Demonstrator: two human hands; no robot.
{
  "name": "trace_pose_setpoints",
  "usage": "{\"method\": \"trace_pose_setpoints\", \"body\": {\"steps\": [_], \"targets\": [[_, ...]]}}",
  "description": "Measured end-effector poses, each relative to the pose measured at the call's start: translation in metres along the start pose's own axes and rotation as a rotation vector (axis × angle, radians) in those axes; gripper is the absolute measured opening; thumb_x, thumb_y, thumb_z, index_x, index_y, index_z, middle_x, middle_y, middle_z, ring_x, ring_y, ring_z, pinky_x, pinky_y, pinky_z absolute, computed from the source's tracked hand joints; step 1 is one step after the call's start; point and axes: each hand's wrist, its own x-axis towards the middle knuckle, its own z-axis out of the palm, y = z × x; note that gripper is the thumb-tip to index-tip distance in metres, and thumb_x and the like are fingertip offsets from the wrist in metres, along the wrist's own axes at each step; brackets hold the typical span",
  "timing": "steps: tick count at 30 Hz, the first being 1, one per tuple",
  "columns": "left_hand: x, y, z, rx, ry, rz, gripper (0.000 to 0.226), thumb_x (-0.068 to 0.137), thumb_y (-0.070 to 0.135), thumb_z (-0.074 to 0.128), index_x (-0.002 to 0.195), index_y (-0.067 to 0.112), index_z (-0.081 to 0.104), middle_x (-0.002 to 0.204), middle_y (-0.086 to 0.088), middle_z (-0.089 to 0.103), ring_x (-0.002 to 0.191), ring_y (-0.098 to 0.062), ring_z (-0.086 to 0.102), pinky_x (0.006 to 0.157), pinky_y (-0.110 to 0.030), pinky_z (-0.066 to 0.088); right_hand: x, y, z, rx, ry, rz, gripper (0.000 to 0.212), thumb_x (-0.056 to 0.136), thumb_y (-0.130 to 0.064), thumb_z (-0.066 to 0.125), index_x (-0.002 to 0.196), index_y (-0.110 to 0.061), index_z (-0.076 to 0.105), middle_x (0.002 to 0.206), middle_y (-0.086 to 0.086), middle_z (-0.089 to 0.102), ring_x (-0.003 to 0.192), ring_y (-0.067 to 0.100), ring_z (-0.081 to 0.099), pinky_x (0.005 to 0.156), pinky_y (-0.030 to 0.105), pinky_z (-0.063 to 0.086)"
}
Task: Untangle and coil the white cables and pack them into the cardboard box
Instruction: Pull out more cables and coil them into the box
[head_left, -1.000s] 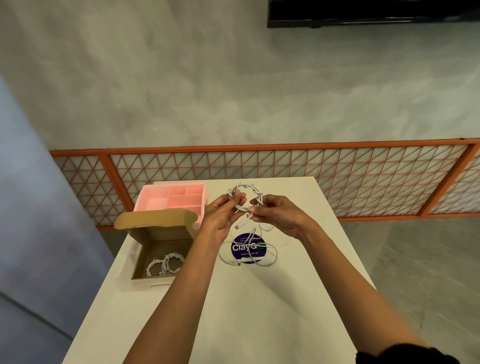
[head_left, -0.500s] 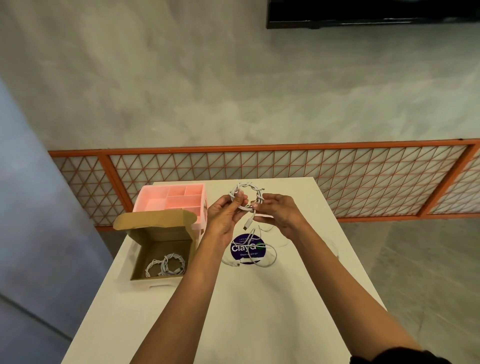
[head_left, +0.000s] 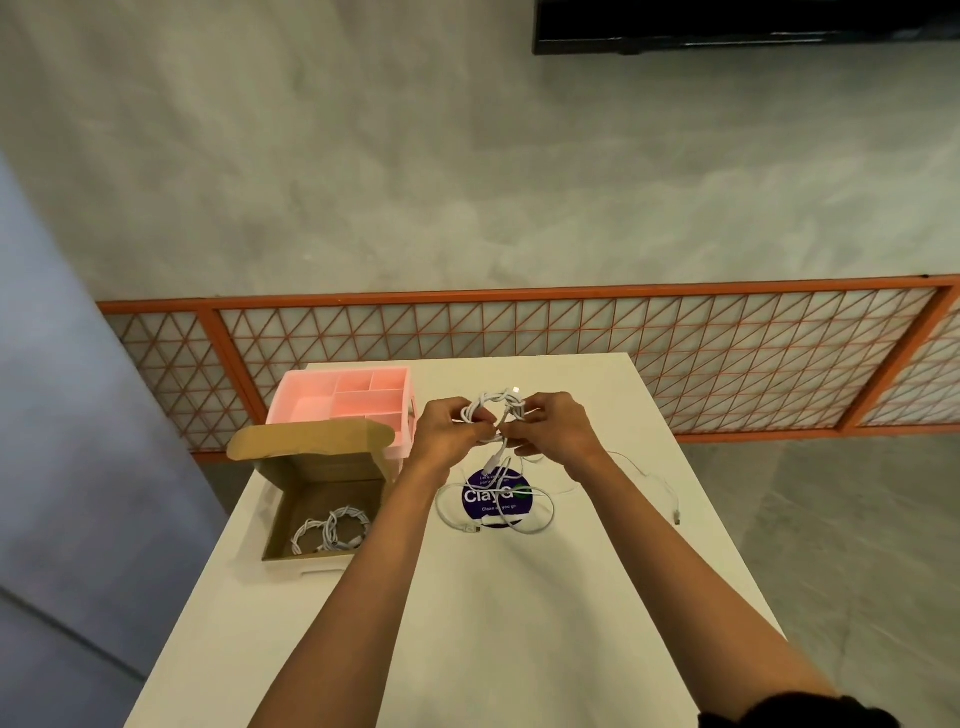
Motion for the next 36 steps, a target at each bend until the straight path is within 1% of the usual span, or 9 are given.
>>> {"method": "trace_pose_setpoints", "body": {"steps": [4,9,13,15,19,23,26,30,36], "targets": [[0.001,-0.005,0.002,0.083,0.024,-0.006,0.024,0.077,-0.013,0.061,0.074,0.010,0.068,0.081,-0.010,0.066,0.077,-0.025,0.064,0.062,-0.026,0.057,0.000,0.002,0.003,-0.075,0.028,0.003,0.032,0.077,-0.001,0.074,0.104,0.002,0.058,0.086,0.023,0.070,0.059,0.026,0.065,0.073,0.038,0.059],[0.000,-0.006,-0.001,0.108,-0.150,-0.061,0.017,0.088,0.009,0.065,0.105,0.012,0.062,0.095,-0.010,0.070,0.083,-0.018,0.067,0.067,-0.023,0.051,0.009,0.005,-0.002,-0.084,0.032,0.015,0.029,0.079,-0.003,0.074,0.104,0.005,0.061,0.085,0.017,0.068,0.052,0.011,0.064,0.056,0.018,0.054],[0.000,-0.014,-0.005,0.026,-0.229,-0.043,0.021,0.095,0.019,0.057,0.109,0.005,0.061,0.102,-0.011,0.071,0.084,-0.012,0.070,0.078,-0.023,0.049,0.012,0.009,-0.010,-0.001,0.014,0.028,0.029,0.081,-0.002,0.071,0.104,0.014,0.062,0.078,0.012,0.065,0.064,0.018,0.065,0.084,0.034,0.055],[-0.002,-0.021,-0.006,-0.078,-0.247,-0.023,0.018,0.093,0.017,0.059,0.107,0.007,0.064,0.102,-0.007,0.071,0.090,-0.012,0.068,0.087,-0.026,0.048,0.013,0.007,-0.013,0.063,0.005,0.027,0.027,0.081,-0.001,0.071,0.102,0.015,0.063,0.079,0.014,0.065,0.070,0.023,0.066,0.090,0.038,0.055],[-0.004,-0.029,-0.002,-0.205,-0.233,0.063,0.015,0.093,0.014,0.057,0.106,0.010,0.064,0.106,-0.001,0.071,0.105,-0.012,0.064,0.091,-0.026,0.049,0.011,0.004,-0.011,0.199,-0.025,0.028,0.027,0.082,0.003,0.067,0.105,0.016,0.061,0.078,0.010,0.063,0.072,0.020,0.064,0.076,0.023,0.058],[-0.001,-0.022,-0.003,-0.113,-0.172,0.185,0.026,0.094,0.016,0.056,0.110,-0.004,0.055,0.100,-0.007,0.070,0.092,-0.010,0.067,0.086,-0.028,0.050,0.009,0.003,-0.010,0.278,-0.118,0.043,0.029,0.079,0.007,0.069,0.105,0.009,0.059,0.075,0.008,0.060,0.074,0.019,0.063,0.074,0.022,0.057],[0.003,-0.018,-0.005,-0.047,-0.164,0.224,0.028,0.096,0.019,0.055,0.110,-0.005,0.054,0.099,-0.013,0.066,0.090,-0.015,0.066,0.084,-0.029,0.053,0.008,0.002,-0.013,0.154,-0.175,0.000,0.035,0.077,0.007,0.071,0.109,0.007,0.059,0.077,0.006,0.061,0.077,0.018,0.064,0.076,0.019,0.056],[0.002,-0.019,0.000,0.032,-0.131,0.224,0.024,0.098,0.025,0.050,0.106,0.002,0.052,0.091,-0.008,0.066,0.080,-0.017,0.068,0.067,-0.021,0.052,0.007,-0.002,-0.015,-0.176,-0.134,-0.132,0.025,0.077,-0.004,0.076,0.098,-0.006,0.061,0.076,-0.002,0.059,0.069,0.012,0.058,0.058,0.014,0.045],[0.003,-0.027,0.004,0.069,-0.029,0.210,0.005,0.099,0.029,0.047,0.099,0.025,0.051,0.093,-0.007,0.069,0.077,-0.017,0.070,0.059,-0.018,0.047,0.010,0.009,0.000,-0.470,0.039,-0.382,0.022,0.083,-0.009,0.069,0.095,-0.008,0.051,0.096,0.005,0.060,0.078,0.028,0.065,0.070,0.043,0.053]]}}
